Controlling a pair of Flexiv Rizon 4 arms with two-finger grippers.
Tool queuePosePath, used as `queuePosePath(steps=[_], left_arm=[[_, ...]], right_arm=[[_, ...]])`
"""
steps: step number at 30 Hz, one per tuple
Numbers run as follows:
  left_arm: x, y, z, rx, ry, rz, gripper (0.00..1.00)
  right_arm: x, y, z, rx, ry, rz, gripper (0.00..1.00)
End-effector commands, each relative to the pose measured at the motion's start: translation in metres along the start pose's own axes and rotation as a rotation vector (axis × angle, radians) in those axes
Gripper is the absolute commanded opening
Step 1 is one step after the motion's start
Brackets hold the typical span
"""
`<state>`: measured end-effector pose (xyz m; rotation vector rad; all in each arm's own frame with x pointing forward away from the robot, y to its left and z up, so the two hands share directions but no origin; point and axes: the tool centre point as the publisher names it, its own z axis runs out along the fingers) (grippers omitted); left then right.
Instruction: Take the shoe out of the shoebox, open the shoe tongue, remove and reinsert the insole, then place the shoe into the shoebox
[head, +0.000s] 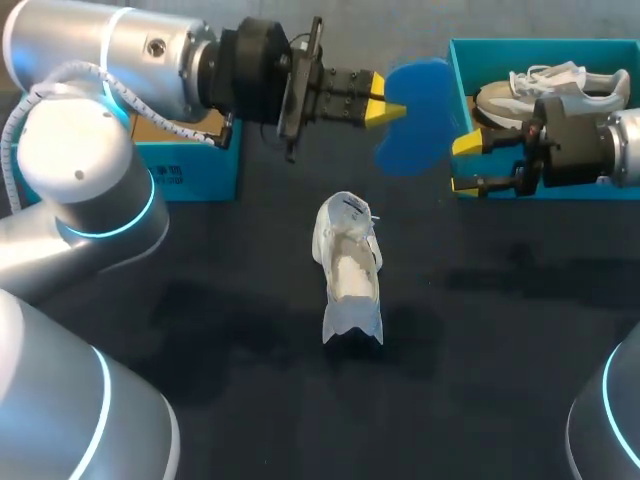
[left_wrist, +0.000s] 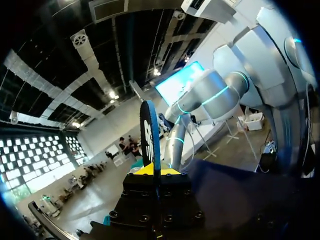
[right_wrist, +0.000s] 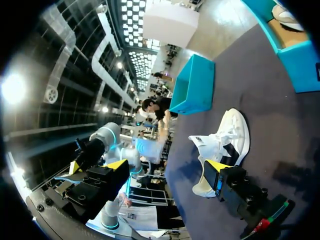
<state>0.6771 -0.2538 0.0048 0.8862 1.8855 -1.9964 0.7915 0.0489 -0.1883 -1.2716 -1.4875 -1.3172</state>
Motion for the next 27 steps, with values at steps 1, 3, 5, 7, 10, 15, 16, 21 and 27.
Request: queuePosePath(steps=[1,3,5,7,10,15,16,21,27], left_arm=[[0.011,0.017,-0.012,-0.054,0.036,0.223,0.00],[0.012,0.022,-0.015,-0.052,0.003,0.301,0.00],[0.017,0.030,-0.019,-0.056,0.039,0.426,0.00],[0.023,0.038,-0.023,-0.066,0.082,0.559,0.00],[0.029,0.048,-0.028,-0.087,0.120,0.659,0.00],[0.037,0.069,-0.035,-0.135,0.173,0.827,0.00],[0.037,0.072,-0.036,-0.145,0.176,0.856,0.00],[0.034,0.092,-0.037,-0.179,0.193,1.084,0.00],[0.030,0.110,-0.036,-0.214,0.165,1.208,0.00]], right_arm=[[0.000,0.000,0.001,-0.002,-0.001,0.000,1.00],[0.000,0.000,0.001,-0.002,-0.001,0.000,1.00],[0.000,0.000,0.001,-0.002,-0.001,0.000,1.00],[0.000,0.000,0.001,-0.002,-0.001,0.000,1.00],[0.000,0.000,0.001,-0.002,-0.001,0.000,1.00],[0.000,0.000,0.001,-0.002,-0.001,0.000,1.00],[0.000,0.000,0.001,-0.002,-0.001,0.000,1.00],[0.000,0.000,0.001,-0.002,-0.001,0.000,1.00],[0.004,0.003,-0.001,-0.023,0.001,-0.001,1.00]])
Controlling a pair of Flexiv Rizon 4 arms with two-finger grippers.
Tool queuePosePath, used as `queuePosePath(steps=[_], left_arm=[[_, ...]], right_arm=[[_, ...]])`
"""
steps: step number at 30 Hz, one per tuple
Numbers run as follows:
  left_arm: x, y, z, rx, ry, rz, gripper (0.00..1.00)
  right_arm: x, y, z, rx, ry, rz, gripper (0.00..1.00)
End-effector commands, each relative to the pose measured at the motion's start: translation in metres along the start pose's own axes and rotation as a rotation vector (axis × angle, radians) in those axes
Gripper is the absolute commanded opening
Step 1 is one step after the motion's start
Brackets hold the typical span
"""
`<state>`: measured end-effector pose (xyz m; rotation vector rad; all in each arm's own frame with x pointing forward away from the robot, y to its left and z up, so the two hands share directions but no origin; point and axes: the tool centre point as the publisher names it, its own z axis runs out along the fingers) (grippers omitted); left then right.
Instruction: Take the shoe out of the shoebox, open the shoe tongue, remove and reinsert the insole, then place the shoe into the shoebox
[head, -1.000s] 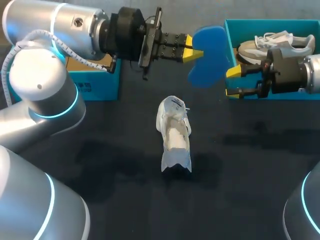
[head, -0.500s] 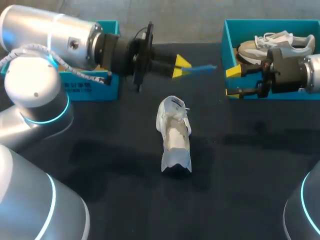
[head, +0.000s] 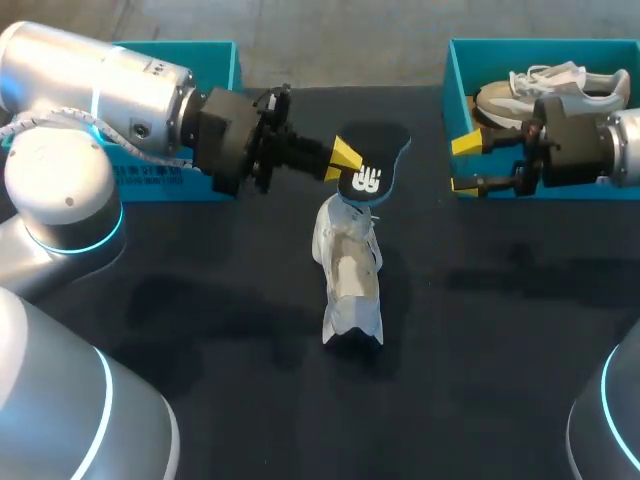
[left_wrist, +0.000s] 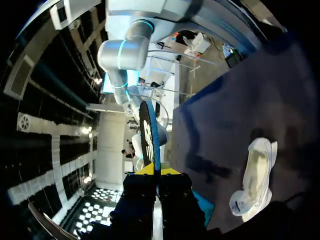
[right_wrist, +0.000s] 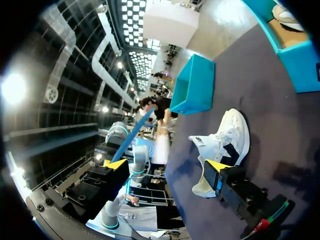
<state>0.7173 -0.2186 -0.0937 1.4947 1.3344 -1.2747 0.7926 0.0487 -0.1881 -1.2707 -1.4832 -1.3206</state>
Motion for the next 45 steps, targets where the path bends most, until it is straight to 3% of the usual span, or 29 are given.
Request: queuePosePath(steps=[1,17,25,32,35,37,44,45], left_arm=[[0.008,0.013,0.008,-0.084,0.021,0.352,0.00],[0.041,0.045,0.041,-0.099,0.037,0.319,0.00],[0.049,0.055,0.064,-0.089,0.048,0.322,0.00],[0.045,0.059,0.073,-0.122,0.041,0.349,0.00],[0.047,0.060,0.074,-0.146,0.035,0.352,0.00],[0.047,0.059,0.076,-0.161,0.033,0.349,0.00],[0.051,0.056,0.076,-0.170,0.031,0.340,0.00],[0.051,0.056,0.076,-0.172,0.030,0.339,0.00]], right_arm=[[0.007,0.003,-0.002,-0.032,0.003,-0.003,1.00],[0.024,0.019,0.003,-0.089,0.037,-0.024,1.00],[0.026,0.023,0.018,-0.050,0.064,-0.025,1.00],[0.026,0.027,0.032,-0.008,0.085,-0.023,0.97],[0.026,0.030,0.036,0.001,0.089,-0.024,0.78],[0.027,0.031,0.037,0.001,0.092,-0.024,0.49],[0.026,0.033,0.038,0.004,0.095,-0.018,0.16],[0.025,0.033,0.038,0.002,0.098,-0.014,0.04]])
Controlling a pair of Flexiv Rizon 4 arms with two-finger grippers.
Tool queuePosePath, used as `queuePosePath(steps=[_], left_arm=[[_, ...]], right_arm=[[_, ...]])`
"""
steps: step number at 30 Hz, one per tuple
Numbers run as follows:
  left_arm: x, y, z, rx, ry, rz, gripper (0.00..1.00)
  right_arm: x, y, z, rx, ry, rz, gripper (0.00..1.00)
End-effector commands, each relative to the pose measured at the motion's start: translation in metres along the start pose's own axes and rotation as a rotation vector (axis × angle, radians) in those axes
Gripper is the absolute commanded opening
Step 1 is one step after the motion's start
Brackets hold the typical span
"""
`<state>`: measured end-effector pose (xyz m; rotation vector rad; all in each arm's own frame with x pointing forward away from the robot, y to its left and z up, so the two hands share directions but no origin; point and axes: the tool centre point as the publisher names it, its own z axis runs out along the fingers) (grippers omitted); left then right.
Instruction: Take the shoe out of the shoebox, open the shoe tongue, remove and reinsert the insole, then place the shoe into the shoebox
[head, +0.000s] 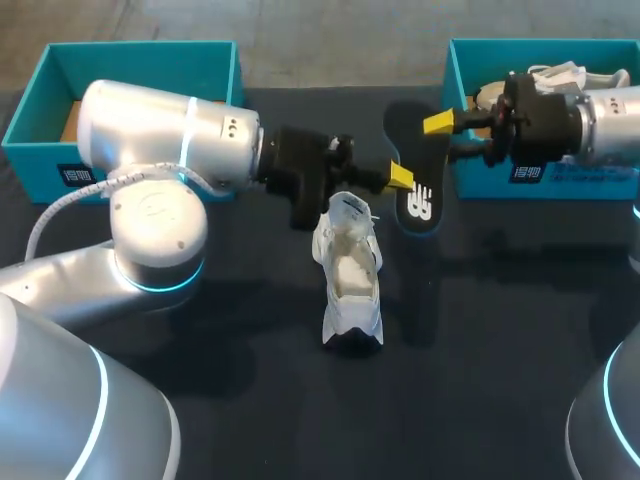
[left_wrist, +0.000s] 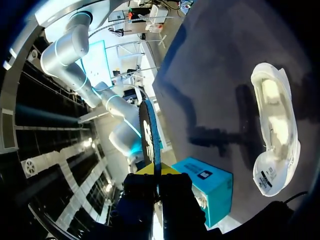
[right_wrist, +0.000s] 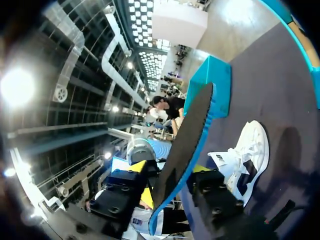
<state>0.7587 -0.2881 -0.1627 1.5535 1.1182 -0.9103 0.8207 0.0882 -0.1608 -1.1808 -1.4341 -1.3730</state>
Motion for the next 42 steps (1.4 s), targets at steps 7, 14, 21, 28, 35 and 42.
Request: queuePosePath(steps=[7,14,21,28,35,42], left_arm=[[0.001,-0.006,0.001,-0.023,0.001,-0.025,0.00],[-0.005,-0.001,-0.003,-0.028,0.028,-0.061,1.00],[-0.011,0.001,-0.022,0.018,0.154,-0.116,1.00],[-0.013,0.006,-0.034,0.028,0.235,-0.143,1.00],[-0.019,0.013,-0.047,0.114,0.417,-0.208,1.00],[-0.027,0.022,-0.057,0.186,0.646,-0.282,1.00]], right_arm=[[-0.002,0.000,0.001,-0.002,0.009,0.002,0.00],[-0.008,-0.002,-0.002,-0.009,0.008,0.009,0.00],[-0.018,-0.002,-0.001,-0.004,-0.009,0.017,0.00],[-0.025,-0.002,0.000,0.002,-0.023,0.028,0.00],[-0.033,-0.002,0.004,0.015,-0.032,0.046,0.00],[-0.040,0.000,0.009,0.030,-0.034,0.060,0.00]])
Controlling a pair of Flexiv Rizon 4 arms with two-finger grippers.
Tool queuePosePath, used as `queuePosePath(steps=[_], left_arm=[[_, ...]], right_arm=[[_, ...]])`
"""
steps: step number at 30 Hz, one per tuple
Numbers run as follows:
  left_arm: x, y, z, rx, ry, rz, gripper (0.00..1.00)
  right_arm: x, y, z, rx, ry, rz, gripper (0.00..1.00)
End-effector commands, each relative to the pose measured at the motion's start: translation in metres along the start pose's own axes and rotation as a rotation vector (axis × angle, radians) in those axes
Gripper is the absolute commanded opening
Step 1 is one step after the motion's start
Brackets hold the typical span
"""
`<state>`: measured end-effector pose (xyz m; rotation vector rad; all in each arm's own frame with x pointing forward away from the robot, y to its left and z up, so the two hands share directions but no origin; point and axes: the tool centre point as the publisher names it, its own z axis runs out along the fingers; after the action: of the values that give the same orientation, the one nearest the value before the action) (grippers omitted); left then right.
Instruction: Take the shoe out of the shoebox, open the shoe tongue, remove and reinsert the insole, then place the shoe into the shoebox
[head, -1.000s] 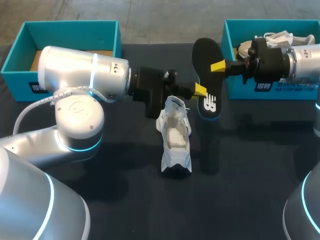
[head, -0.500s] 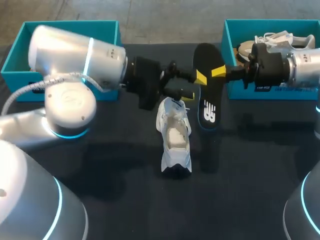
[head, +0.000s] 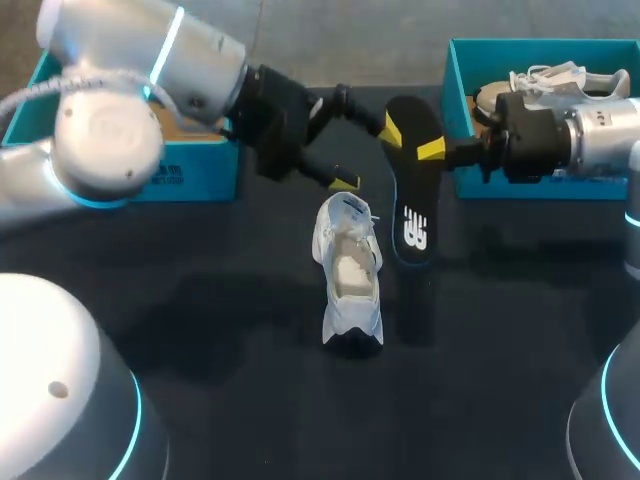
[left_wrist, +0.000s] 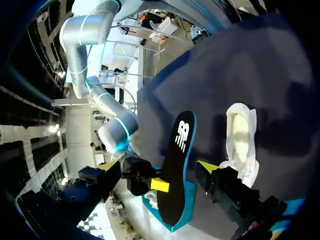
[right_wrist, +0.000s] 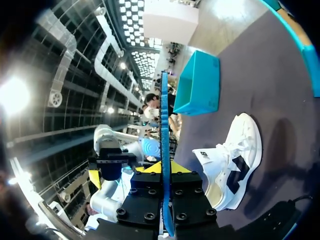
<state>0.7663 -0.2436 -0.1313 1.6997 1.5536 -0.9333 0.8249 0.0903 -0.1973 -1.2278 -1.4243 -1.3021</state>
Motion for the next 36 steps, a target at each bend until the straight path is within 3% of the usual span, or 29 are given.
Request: queuePosePath(steps=[1,8,22,36], left_arm=[[-0.011,0.008,-0.011,0.043,0.359,-0.024,1.00],[-0.016,0.015,-0.022,0.101,0.529,-0.051,1.00],[-0.030,0.031,-0.037,0.132,0.795,-0.073,1.00],[-0.035,0.043,-0.042,0.087,0.844,-0.054,1.00]], right_arm=[[-0.003,0.006,0.004,0.010,0.000,0.003,0.00],[-0.006,0.007,0.009,0.018,0.002,0.004,0.00],[-0.010,0.009,0.012,0.029,0.014,0.007,0.00],[-0.007,0.011,0.020,0.040,0.024,0.000,0.00]])
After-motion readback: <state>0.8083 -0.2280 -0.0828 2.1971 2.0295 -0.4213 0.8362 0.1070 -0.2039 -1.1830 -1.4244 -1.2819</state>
